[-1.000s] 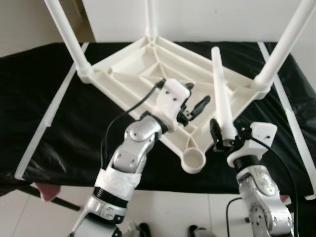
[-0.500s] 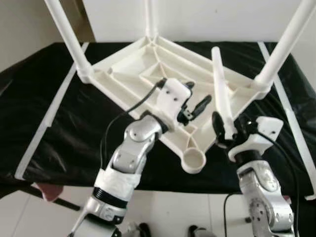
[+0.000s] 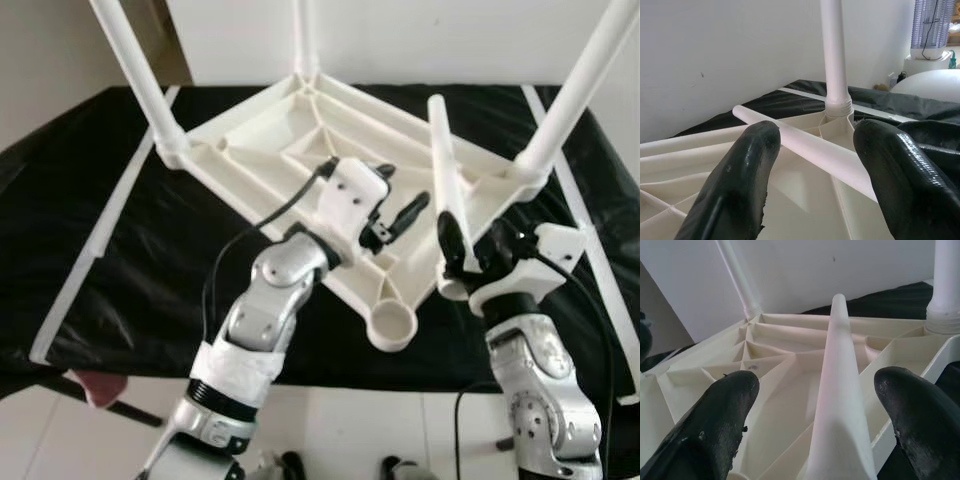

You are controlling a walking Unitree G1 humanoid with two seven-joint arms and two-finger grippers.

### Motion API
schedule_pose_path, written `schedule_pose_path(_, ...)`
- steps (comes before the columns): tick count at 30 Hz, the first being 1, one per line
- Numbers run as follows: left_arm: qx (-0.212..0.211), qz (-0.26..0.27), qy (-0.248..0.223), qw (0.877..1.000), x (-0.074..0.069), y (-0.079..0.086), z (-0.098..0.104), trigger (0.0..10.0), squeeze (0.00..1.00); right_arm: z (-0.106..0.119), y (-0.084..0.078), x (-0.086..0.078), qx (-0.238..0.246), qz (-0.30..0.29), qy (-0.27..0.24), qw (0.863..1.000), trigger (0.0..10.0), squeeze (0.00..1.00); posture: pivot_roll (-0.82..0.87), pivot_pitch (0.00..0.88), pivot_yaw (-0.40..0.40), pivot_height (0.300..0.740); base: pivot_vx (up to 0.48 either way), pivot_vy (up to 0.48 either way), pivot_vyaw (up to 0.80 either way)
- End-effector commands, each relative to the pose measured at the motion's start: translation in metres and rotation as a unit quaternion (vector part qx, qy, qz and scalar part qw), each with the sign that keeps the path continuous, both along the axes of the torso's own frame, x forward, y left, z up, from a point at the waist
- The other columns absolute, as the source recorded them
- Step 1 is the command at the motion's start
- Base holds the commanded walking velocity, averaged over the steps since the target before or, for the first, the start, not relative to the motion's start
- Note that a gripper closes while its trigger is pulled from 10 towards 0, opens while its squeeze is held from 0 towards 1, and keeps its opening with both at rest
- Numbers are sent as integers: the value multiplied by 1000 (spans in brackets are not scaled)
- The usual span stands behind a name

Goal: Building children table

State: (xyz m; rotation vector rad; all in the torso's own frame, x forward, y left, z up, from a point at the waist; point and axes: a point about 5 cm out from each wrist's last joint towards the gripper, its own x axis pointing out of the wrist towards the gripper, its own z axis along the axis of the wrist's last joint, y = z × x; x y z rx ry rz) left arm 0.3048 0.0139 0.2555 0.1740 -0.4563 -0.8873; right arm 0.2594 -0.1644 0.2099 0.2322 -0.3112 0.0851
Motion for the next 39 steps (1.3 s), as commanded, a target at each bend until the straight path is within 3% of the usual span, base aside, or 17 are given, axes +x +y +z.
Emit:
schedule_pose_path(1,3,3,-2,1000,0,0,-1,0,0,-1,0,-1,-8,0,6,1000,10000,0,-144,169,34,740,0,0,0)
schedule_pose_path(4,6,5,-3,1000,0,0,-1,0,0,-1,0,0,-12,0,7,1000,10000,0,-142,169,33,740,0,0,0)
schedule_pose_path(5,12,7,-3,1000,0,0,-2,2235,0,-1,0,0,-11,0,7,1000,10000,0,-140,168,30,740,0,0,0)
schedule_pose_path(7,15,8,-2,1000,1,0,-3,2235,0,0,0,1,-10,1,6,1000,10000,0,-140,168,30,740,0,0,0)
schedule_pose_path(8,19,8,-2,1000,1,-1,-3,10000,0,1,0,1,-10,1,6,1000,10000,0,-140,169,30,740,0,0,0)
schedule_pose_path(38,19,-3,12,1000,-2,-2,-7,10000,0,2,0,4,-9,1,19,1000,10000,0,-141,166,29,740,0,0,0)
schedule_pose_path(39,12,-7,19,1000,-3,-2,-8,10000,1000,1,0,5,-13,1,22,1000,10000,0,-143,161,28,740,0,0,0)
